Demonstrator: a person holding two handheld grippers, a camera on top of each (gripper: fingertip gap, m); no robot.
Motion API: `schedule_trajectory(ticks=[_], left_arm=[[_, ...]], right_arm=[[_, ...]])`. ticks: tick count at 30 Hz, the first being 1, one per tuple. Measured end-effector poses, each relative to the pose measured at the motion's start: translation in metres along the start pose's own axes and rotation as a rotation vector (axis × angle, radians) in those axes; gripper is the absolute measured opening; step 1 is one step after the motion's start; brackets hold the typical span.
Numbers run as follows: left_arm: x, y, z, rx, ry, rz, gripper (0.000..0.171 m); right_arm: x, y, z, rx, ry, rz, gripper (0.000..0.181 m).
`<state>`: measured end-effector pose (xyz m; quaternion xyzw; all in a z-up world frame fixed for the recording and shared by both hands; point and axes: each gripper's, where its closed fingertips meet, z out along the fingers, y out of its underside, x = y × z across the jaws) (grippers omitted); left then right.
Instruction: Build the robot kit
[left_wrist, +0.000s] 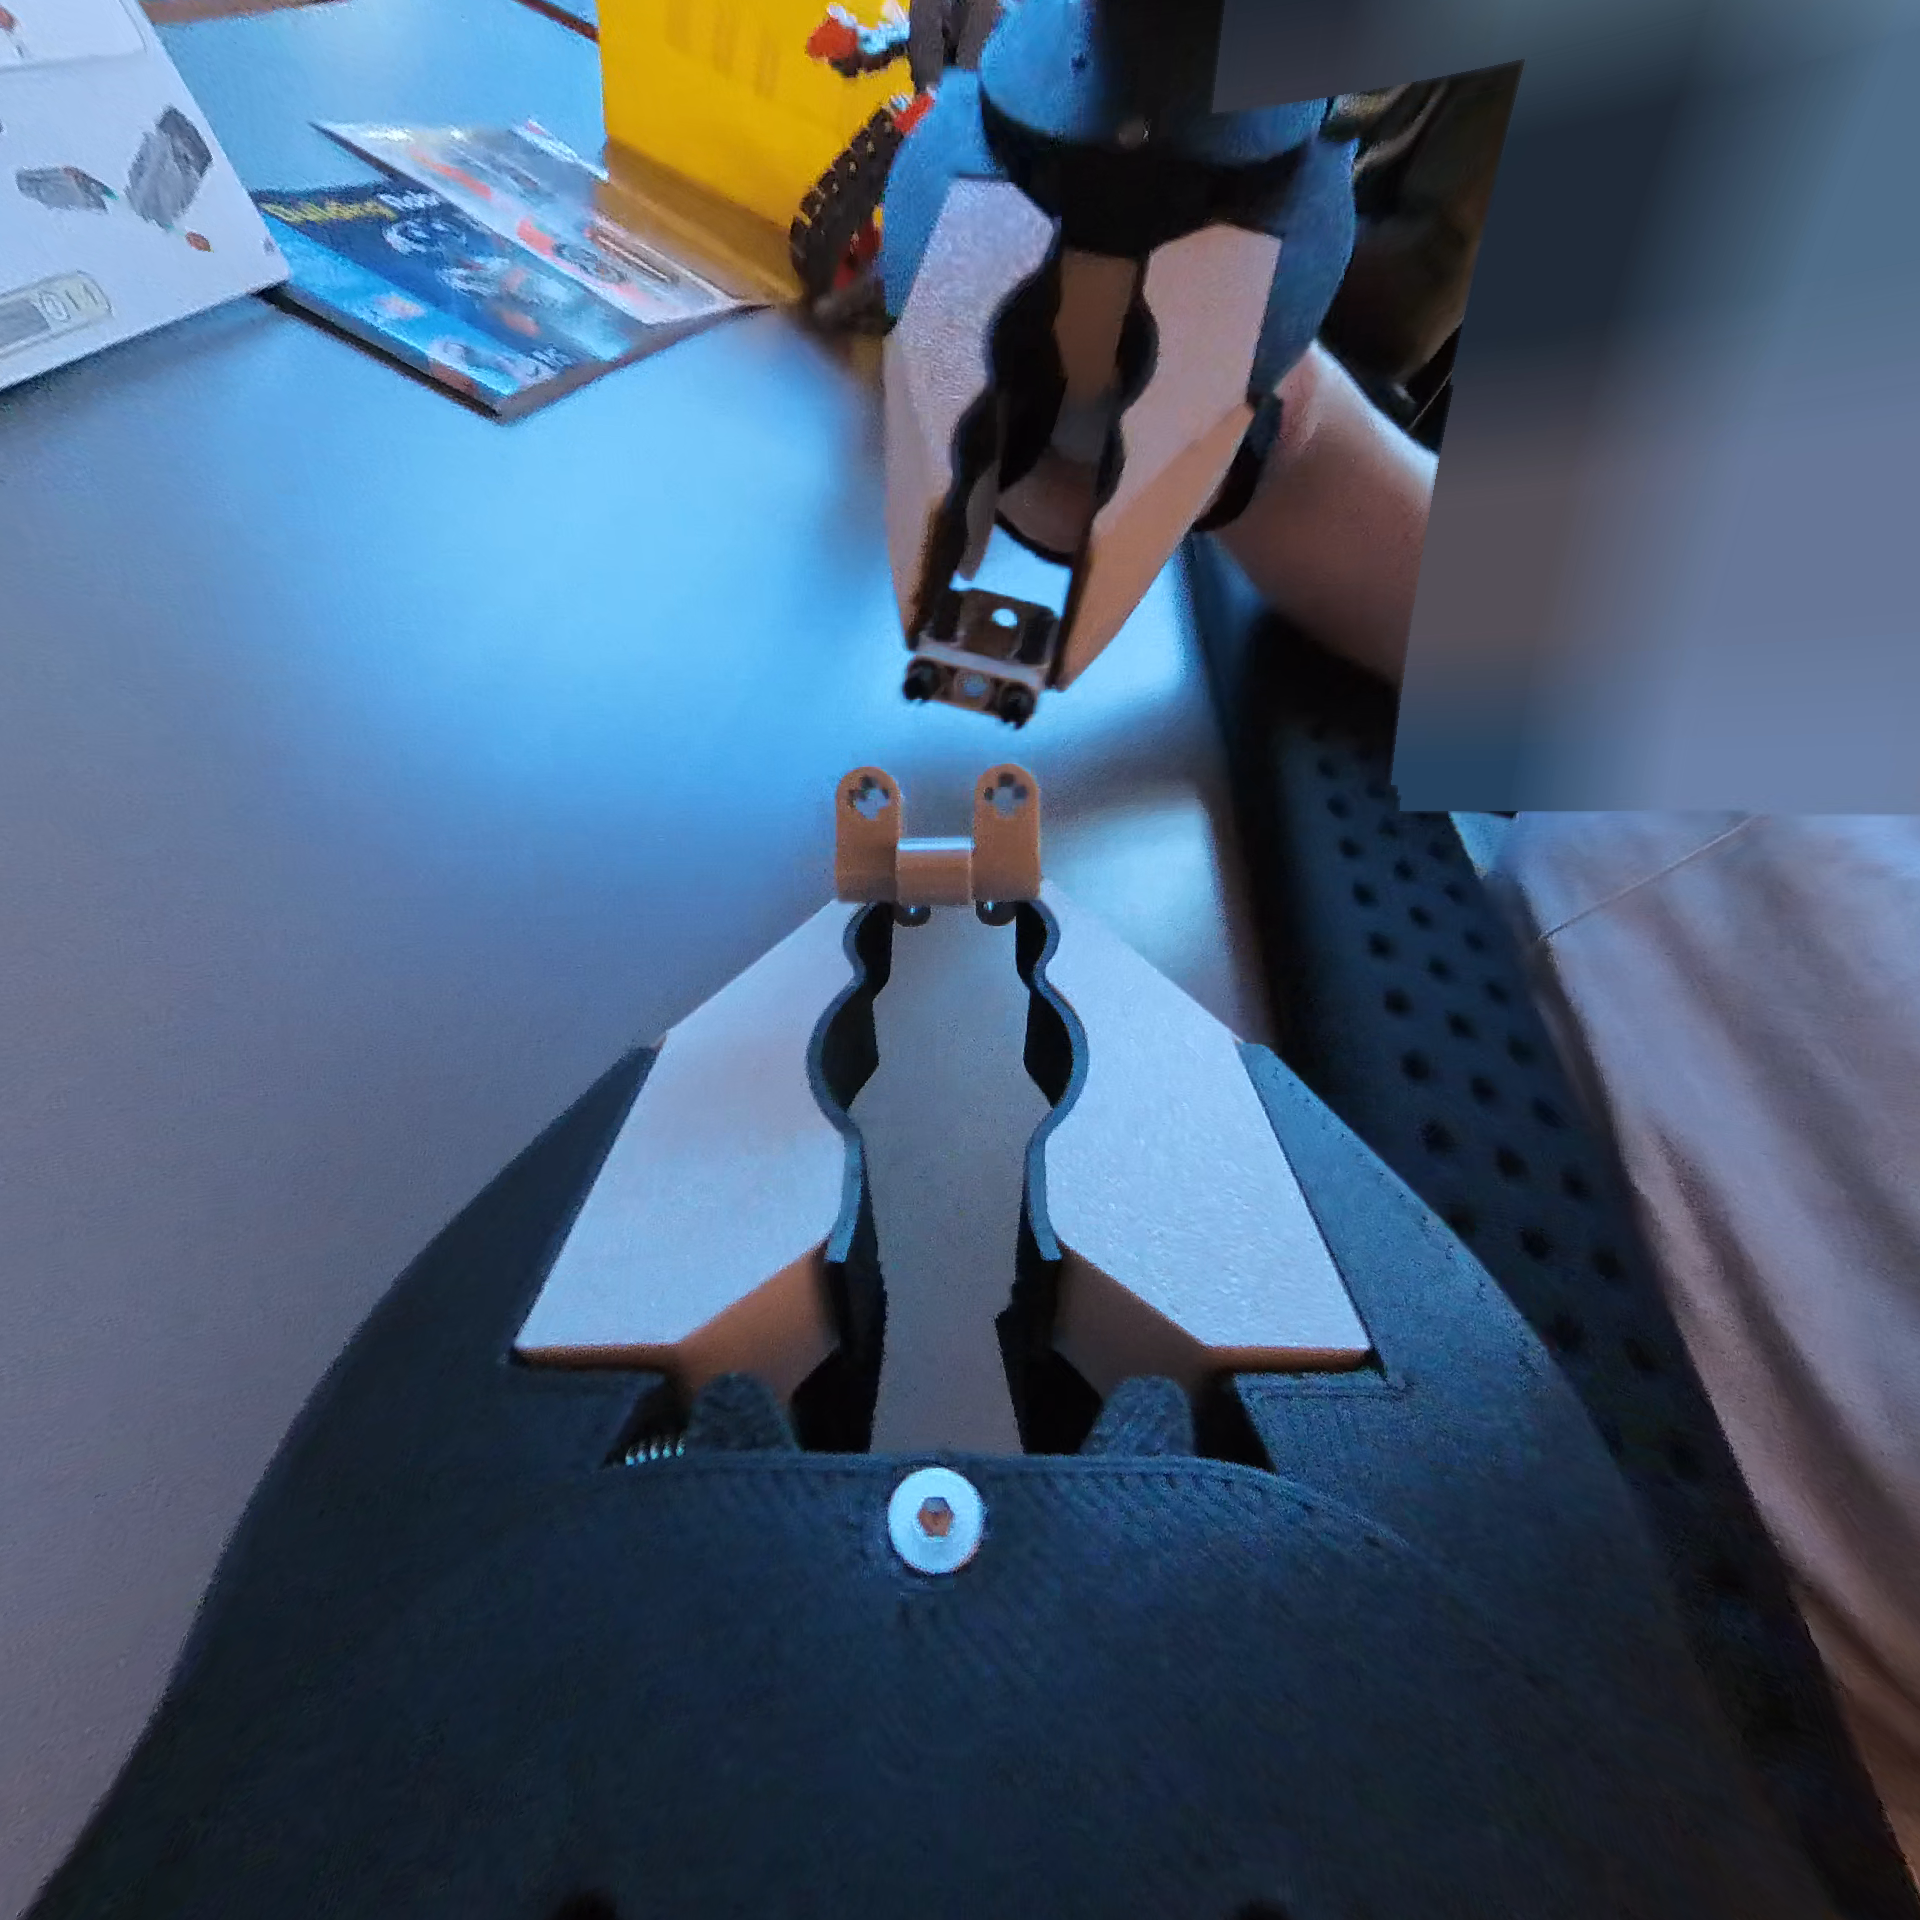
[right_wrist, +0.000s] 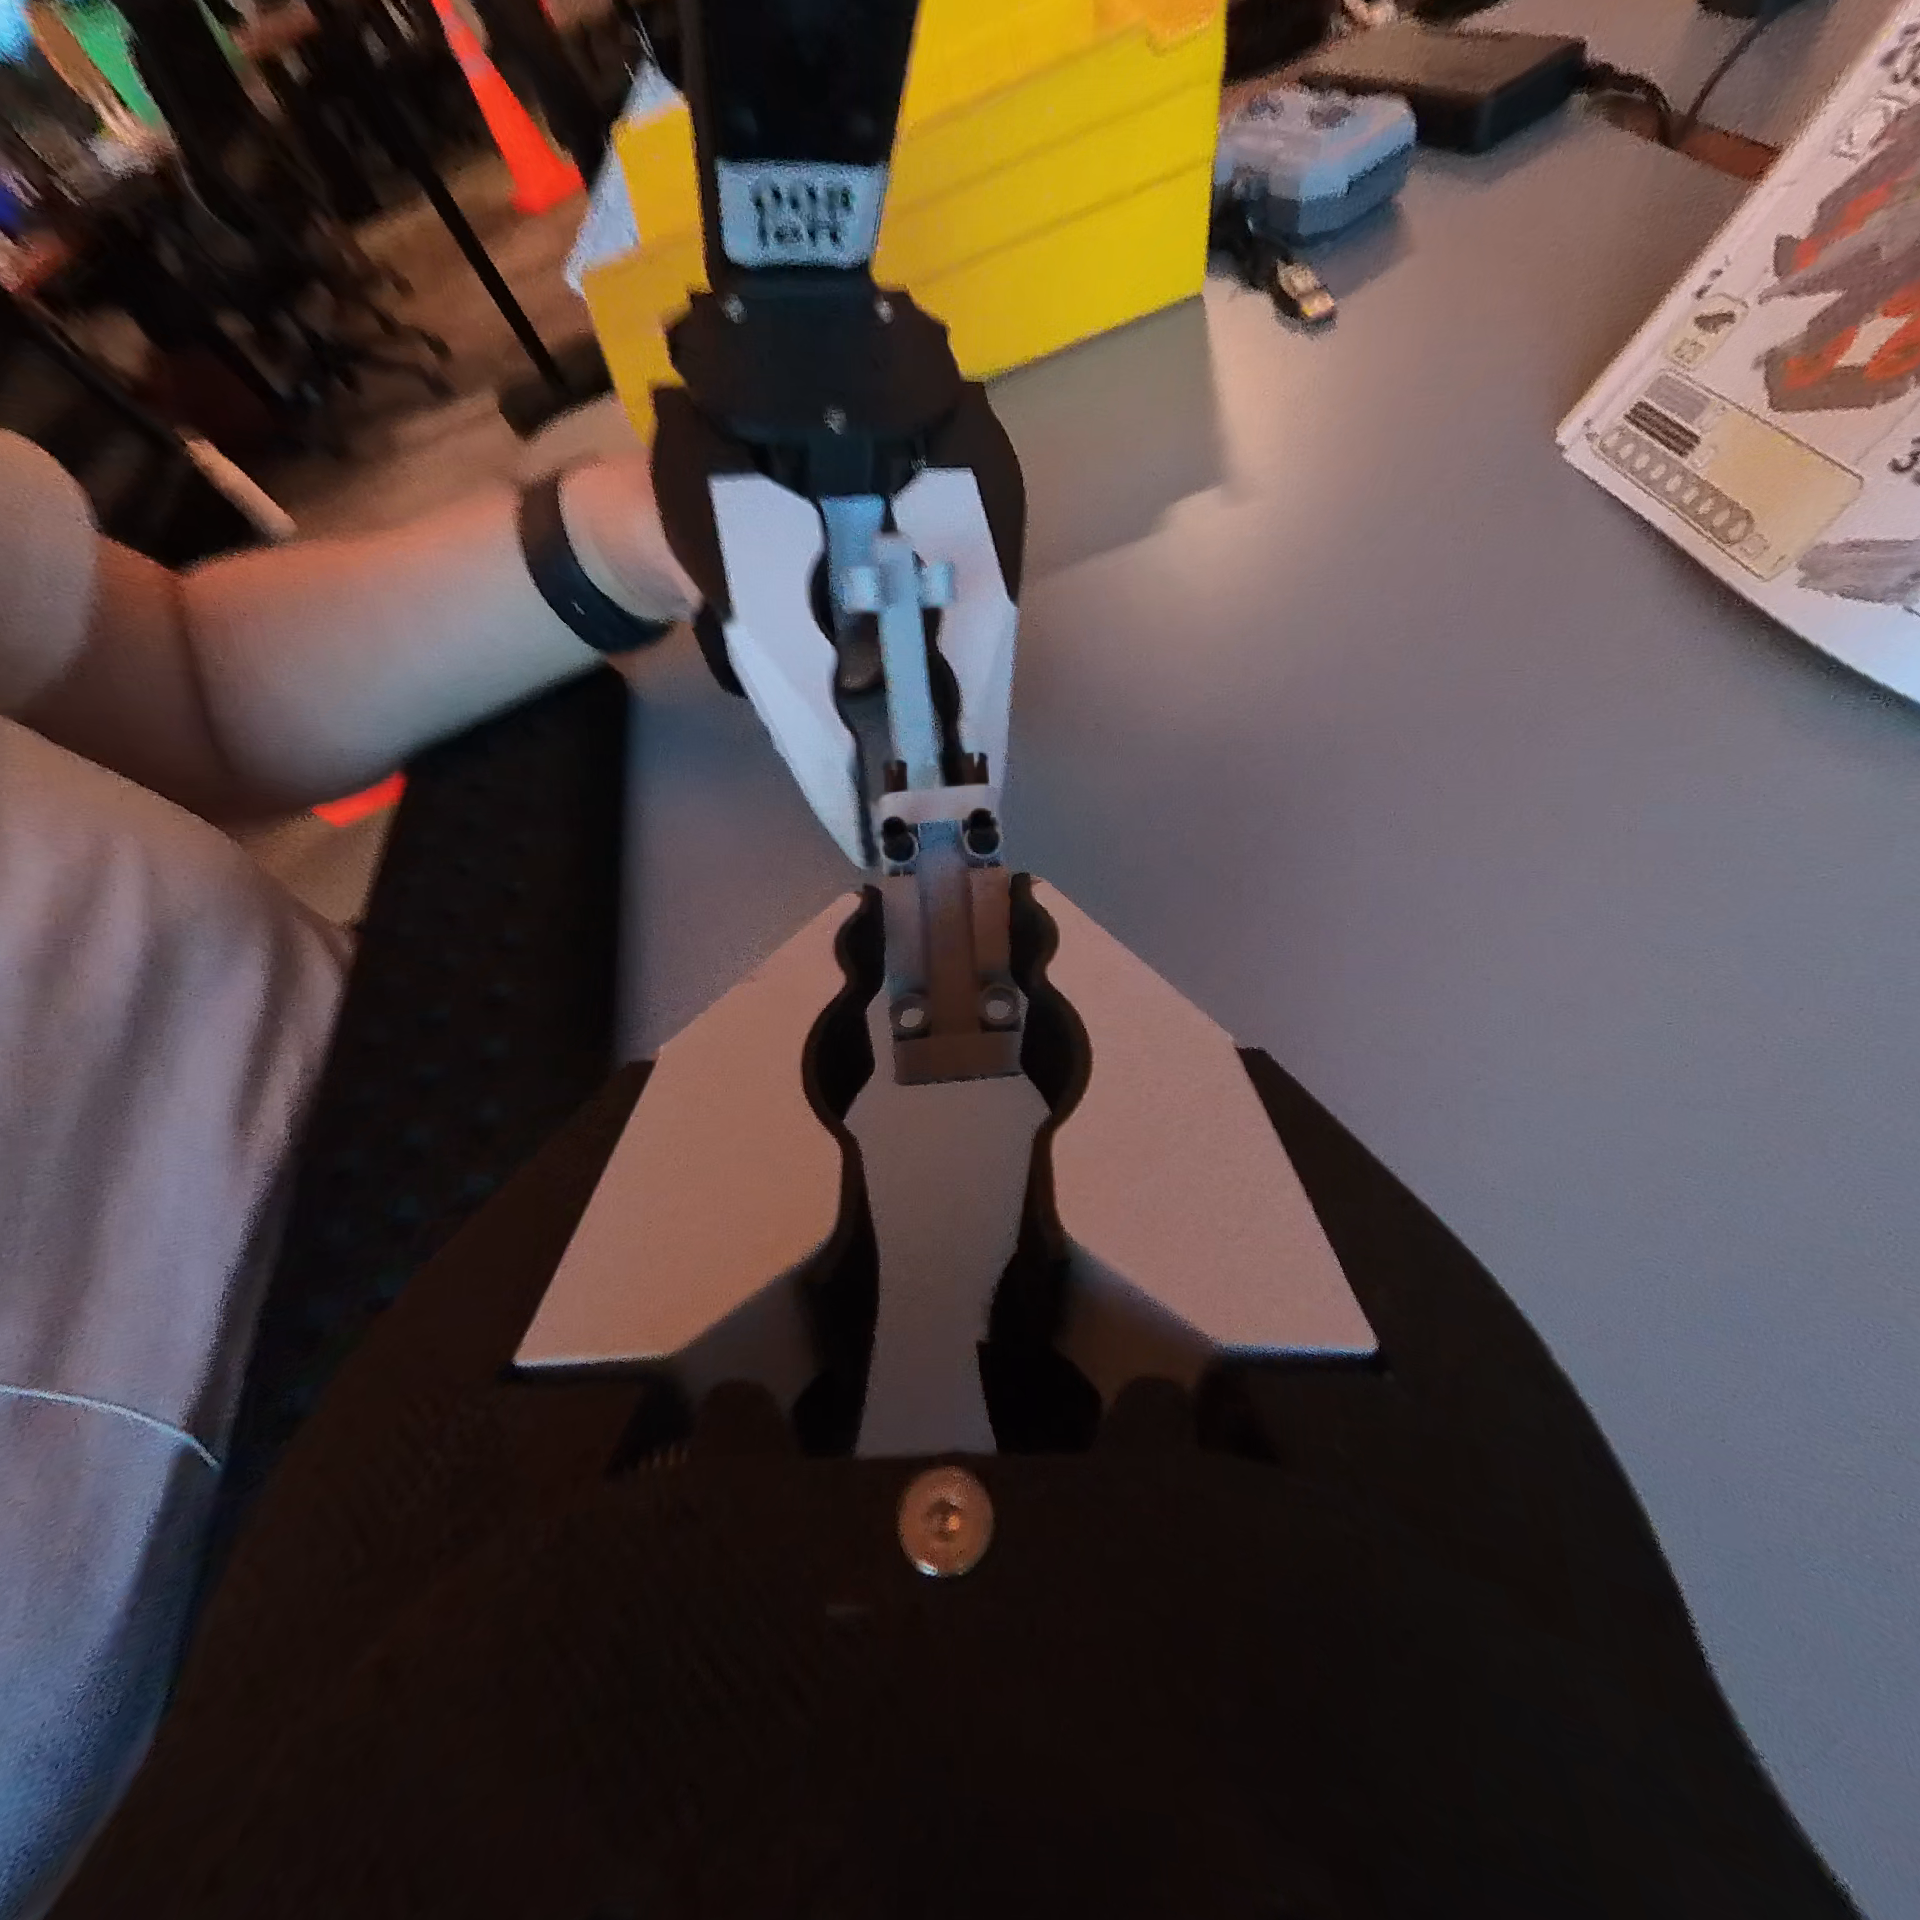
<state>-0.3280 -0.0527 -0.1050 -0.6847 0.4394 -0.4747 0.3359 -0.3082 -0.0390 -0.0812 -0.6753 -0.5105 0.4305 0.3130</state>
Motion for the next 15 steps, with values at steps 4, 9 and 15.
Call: schedule_trajectory(ticks=[4,9,15], left_arm=[[0.007,-0.014,-0.001,0.095,0.06,-0.041,0.022],[0.008,-0.021,-0.005,0.155,0.087,-0.055,0.022],[0.008,-0.028,-0.005,0.201,0.06,0.01,0.022]], right_arm=[[-0.001,0.006,0.002,-0.032,-0.009,-0.017,0.024],[-0.004,0.002,-0.002,0.0,-0.047,-0.004,0.024],[-0.007,0.001,-0.001,-0.012,-0.027,-0.047,0.024]])
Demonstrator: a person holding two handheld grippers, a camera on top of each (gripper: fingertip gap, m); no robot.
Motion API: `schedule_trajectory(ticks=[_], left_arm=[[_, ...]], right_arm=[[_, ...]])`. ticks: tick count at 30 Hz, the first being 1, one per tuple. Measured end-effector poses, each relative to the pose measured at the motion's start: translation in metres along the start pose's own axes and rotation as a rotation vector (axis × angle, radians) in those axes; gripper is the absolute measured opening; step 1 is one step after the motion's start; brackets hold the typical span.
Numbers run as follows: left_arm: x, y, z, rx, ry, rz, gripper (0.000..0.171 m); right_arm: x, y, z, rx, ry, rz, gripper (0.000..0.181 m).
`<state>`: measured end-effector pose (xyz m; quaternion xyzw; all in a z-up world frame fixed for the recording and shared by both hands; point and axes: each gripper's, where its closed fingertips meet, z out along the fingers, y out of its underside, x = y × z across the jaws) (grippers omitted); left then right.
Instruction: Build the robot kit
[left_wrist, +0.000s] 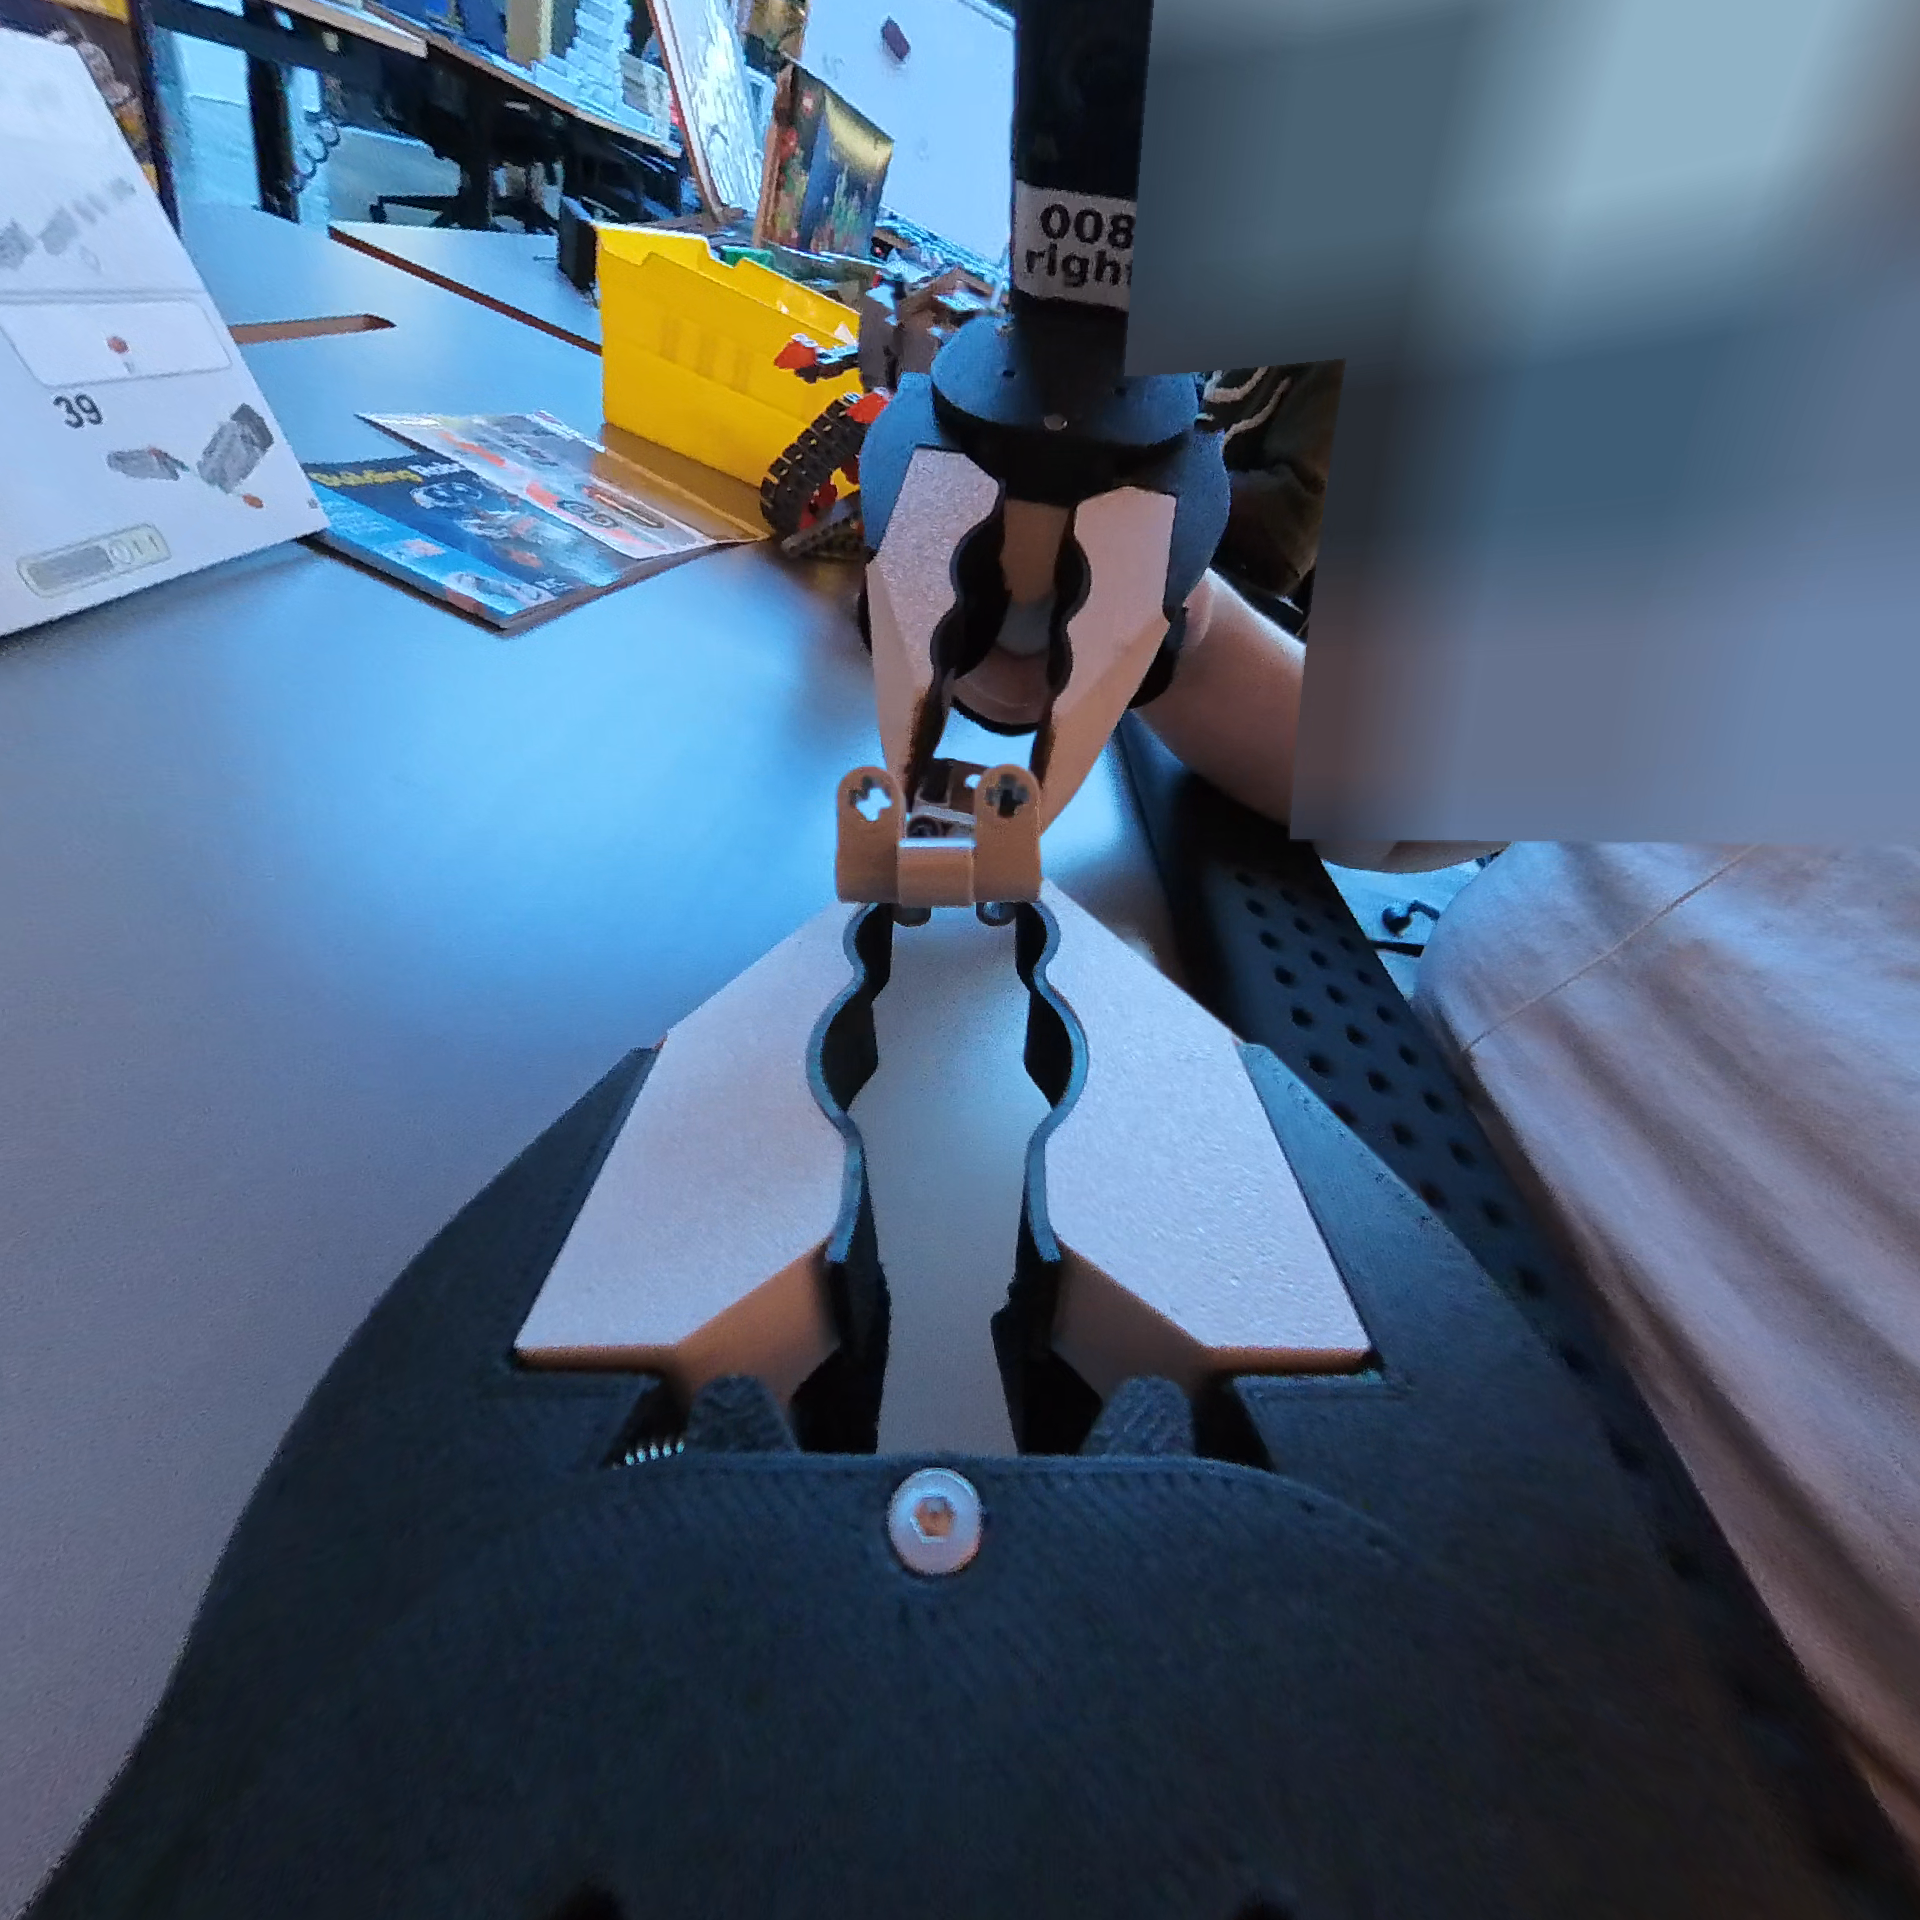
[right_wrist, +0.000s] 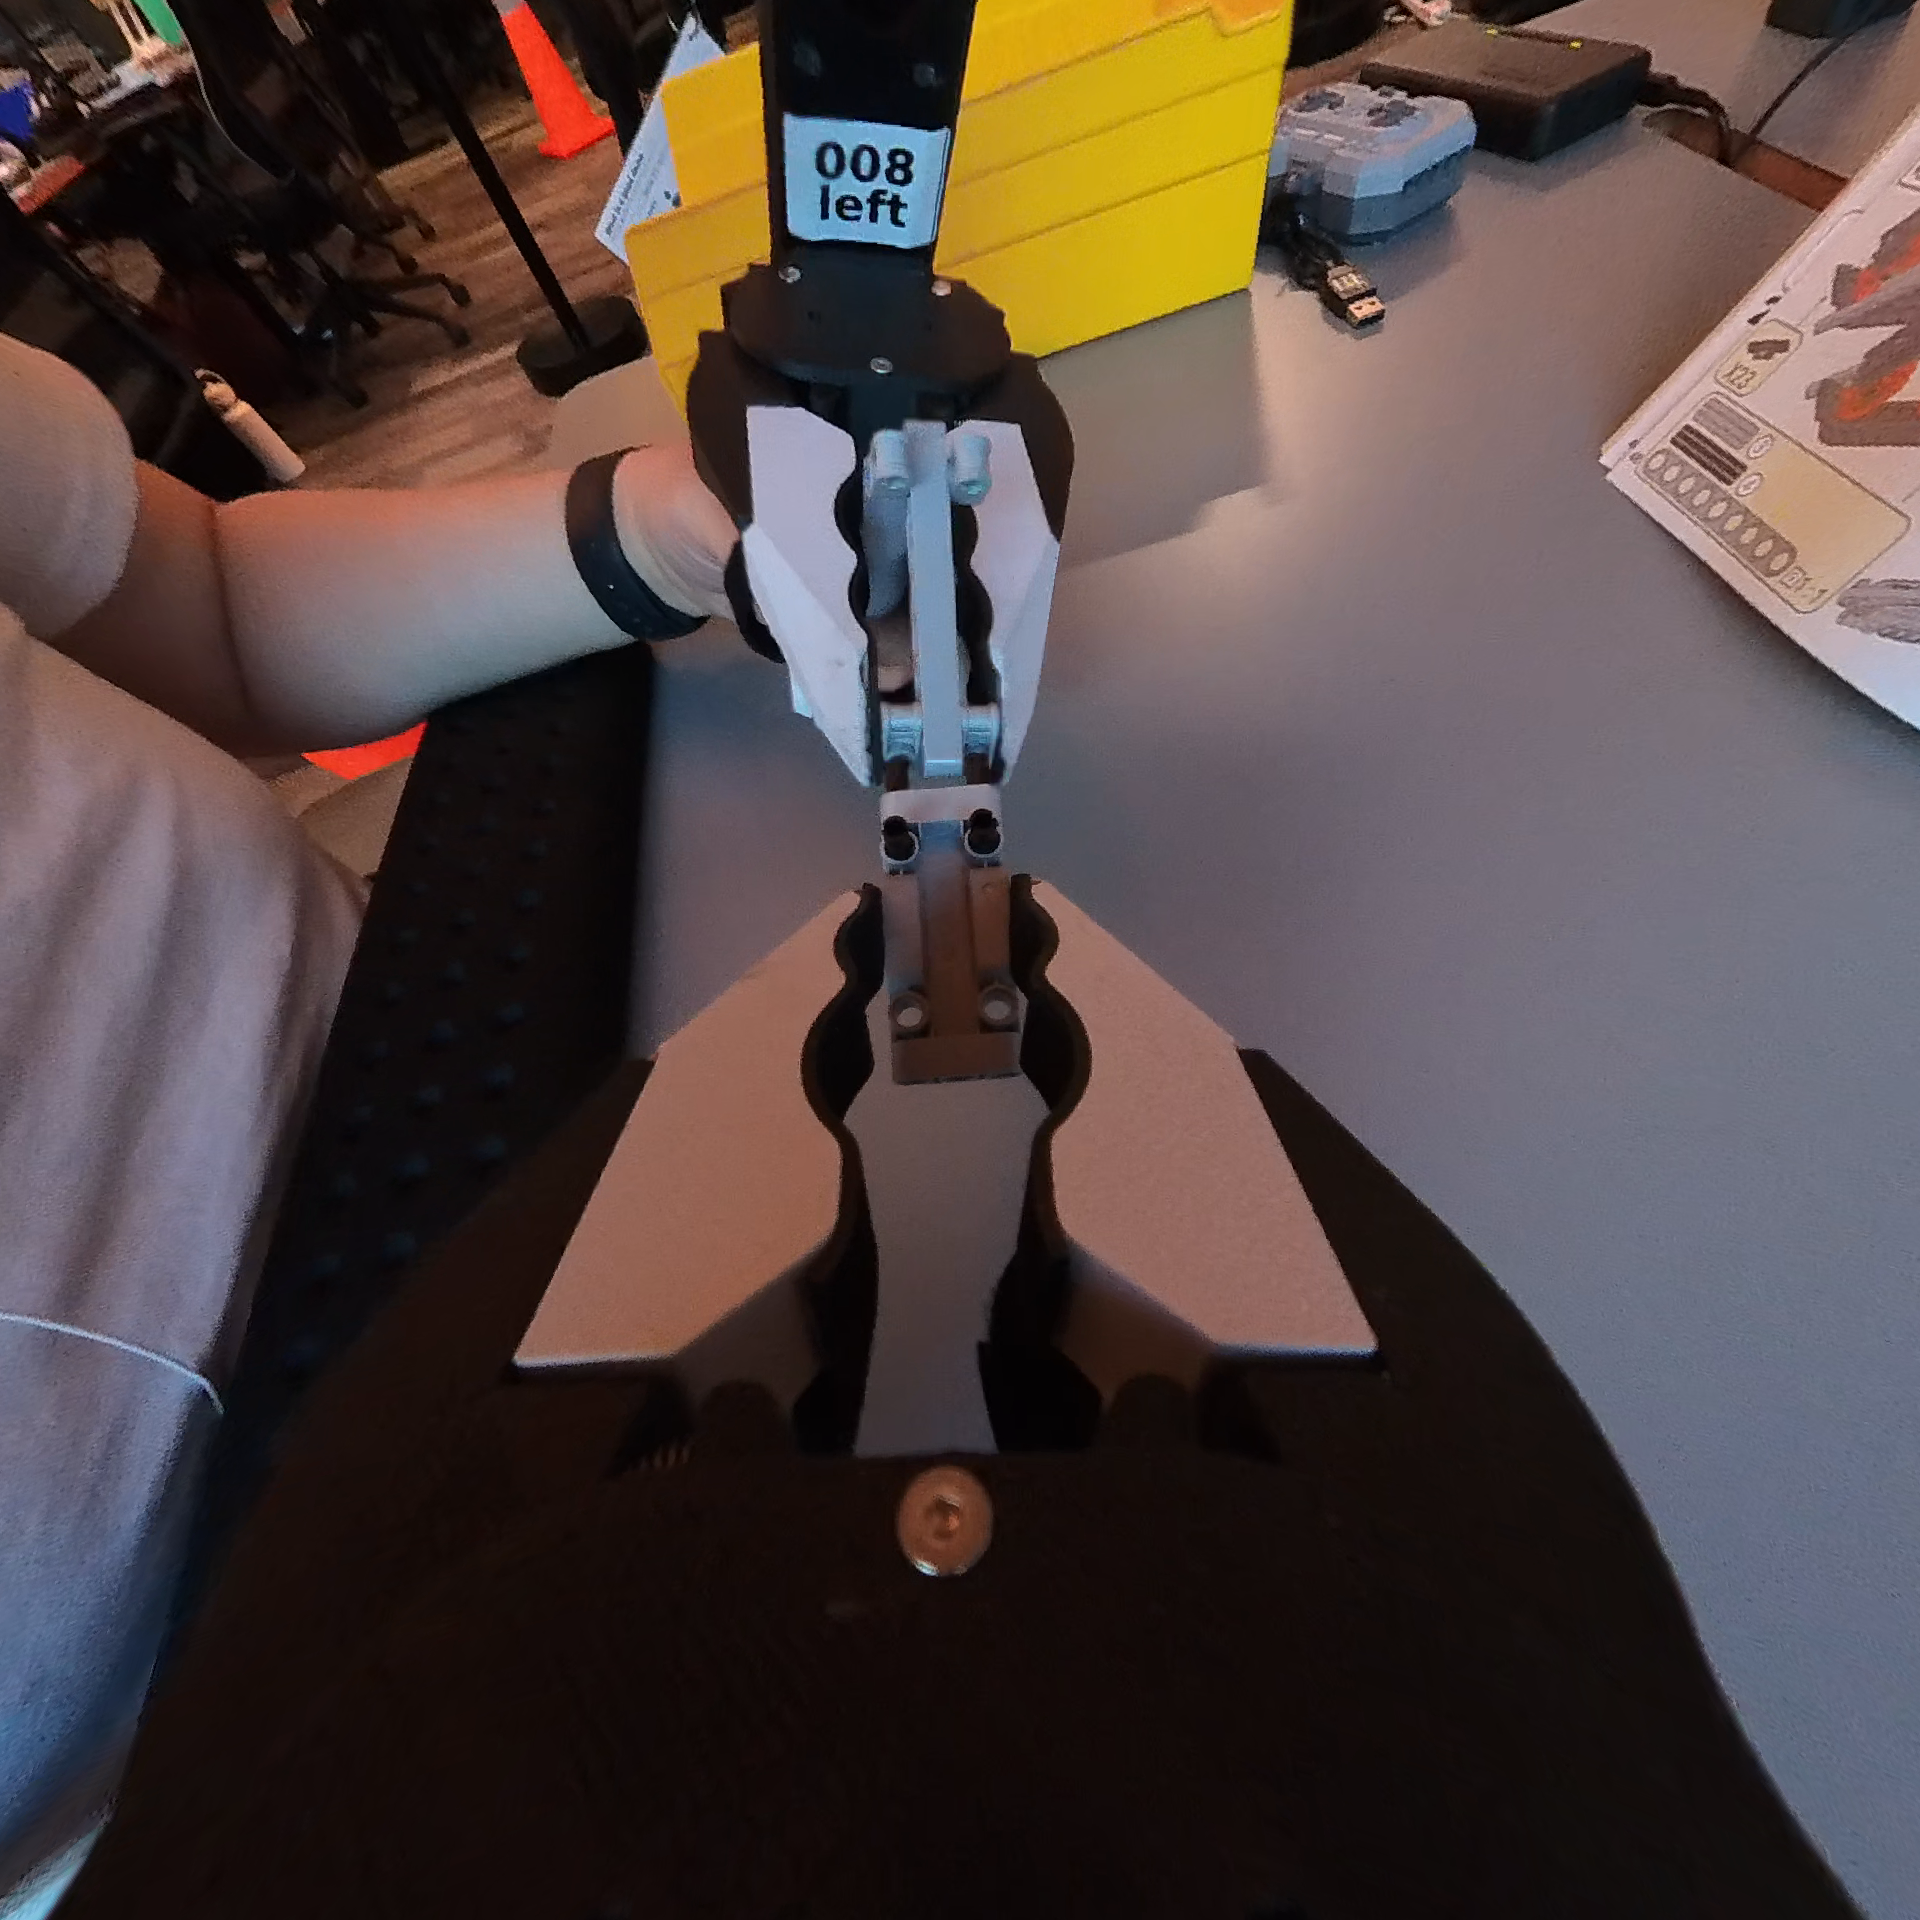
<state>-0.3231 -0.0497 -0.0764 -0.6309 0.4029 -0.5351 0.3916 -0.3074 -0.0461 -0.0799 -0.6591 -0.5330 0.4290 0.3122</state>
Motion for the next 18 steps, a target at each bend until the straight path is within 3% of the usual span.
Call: schedule_trajectory(ticks=[9,18], left_arm=[[0.005,0.005,0.0058,-0.033,-0.007,0.104,0.022],[0.0098,0.0047,0.0085,-0.031,-0.016,0.203,0.021]], right_arm=[[-0.003,0.004,-0.0035,-0.057,0.038,-0.101,0.024],[-0.0075,0.0068,-0.0039,-0.055,0.02,-0.09,0.023]])
